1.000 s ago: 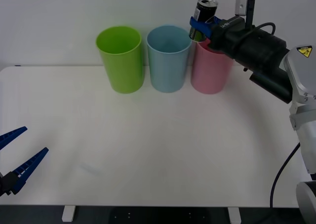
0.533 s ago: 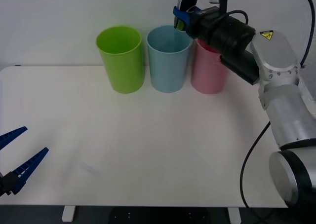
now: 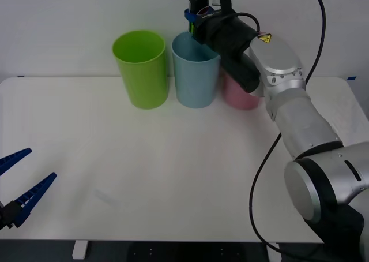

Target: Grasp the object on the table and drop it into the matching bin: aluminum can to the light blue bin, PET bottle to the pink bin.

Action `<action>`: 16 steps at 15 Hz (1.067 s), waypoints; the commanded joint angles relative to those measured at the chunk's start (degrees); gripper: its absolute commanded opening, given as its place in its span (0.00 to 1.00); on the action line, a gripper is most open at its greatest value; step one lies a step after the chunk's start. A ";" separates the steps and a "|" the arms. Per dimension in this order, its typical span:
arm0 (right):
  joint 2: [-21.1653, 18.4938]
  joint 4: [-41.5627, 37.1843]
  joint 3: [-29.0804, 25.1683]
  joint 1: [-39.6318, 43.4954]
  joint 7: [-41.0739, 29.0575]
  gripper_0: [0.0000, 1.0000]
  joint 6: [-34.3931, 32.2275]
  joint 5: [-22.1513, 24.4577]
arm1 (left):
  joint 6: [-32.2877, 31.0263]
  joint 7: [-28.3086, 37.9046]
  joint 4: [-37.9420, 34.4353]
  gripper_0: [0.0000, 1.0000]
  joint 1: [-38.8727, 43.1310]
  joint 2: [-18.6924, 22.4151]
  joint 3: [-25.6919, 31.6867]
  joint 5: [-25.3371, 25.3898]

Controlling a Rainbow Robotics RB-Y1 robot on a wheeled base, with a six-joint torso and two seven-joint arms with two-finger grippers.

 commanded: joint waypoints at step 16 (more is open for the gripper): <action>1.53 1.46 0.02 -0.71 2.75 1.00 2.49 -0.19 | 0.00 0.00 0.00 1.00 0.00 0.00 0.00 0.00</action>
